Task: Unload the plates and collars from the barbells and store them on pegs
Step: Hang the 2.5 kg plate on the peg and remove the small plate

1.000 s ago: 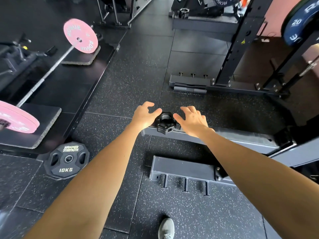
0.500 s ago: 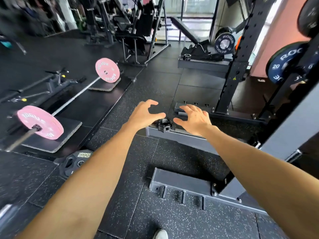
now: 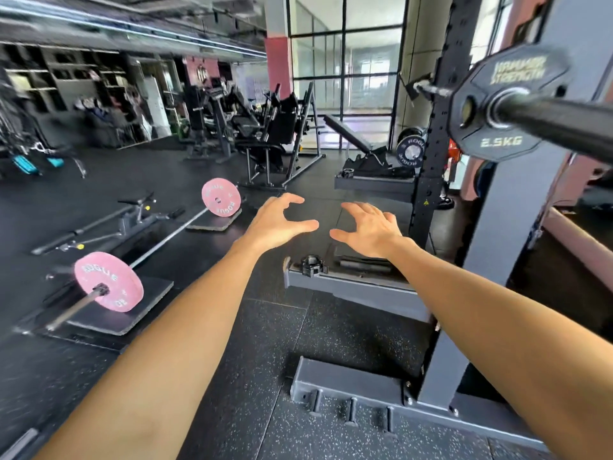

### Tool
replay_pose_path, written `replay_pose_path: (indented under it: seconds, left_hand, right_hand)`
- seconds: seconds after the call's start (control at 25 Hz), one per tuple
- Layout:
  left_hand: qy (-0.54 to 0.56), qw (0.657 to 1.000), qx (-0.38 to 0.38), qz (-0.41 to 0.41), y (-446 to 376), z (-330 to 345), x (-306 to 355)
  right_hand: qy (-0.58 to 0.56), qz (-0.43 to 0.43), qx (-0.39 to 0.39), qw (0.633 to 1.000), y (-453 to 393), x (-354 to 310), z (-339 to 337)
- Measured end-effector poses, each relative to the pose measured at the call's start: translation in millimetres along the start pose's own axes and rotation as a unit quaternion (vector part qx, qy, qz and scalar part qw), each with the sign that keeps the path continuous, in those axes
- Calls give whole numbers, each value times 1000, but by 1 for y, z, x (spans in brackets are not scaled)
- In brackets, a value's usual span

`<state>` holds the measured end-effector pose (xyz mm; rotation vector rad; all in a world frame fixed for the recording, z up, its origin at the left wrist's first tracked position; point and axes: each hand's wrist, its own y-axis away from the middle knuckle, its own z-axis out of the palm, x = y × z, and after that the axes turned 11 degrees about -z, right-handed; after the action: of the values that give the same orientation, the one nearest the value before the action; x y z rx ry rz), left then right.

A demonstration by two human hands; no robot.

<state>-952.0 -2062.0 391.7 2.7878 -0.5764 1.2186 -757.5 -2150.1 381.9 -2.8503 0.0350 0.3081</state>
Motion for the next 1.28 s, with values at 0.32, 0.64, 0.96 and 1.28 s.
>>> replay_pose_path:
  seconds: [0.32,0.64,0.96,1.28]
  left_hand:
    - [27,996,-60,65,82,16,59]
    - [40,981,-118,147,132,59,150]
    - [44,982,-77,166,127,72,220]
    - [38,987,13,154,91,62,267]
  right_hand:
    - [10,72,36,997,113,-4,-61]
    - [35,149,86,984,219,41,-126]
    - [59,173,96,979,259,112,-191]
    - [61,144,117,981,218,152,-233]
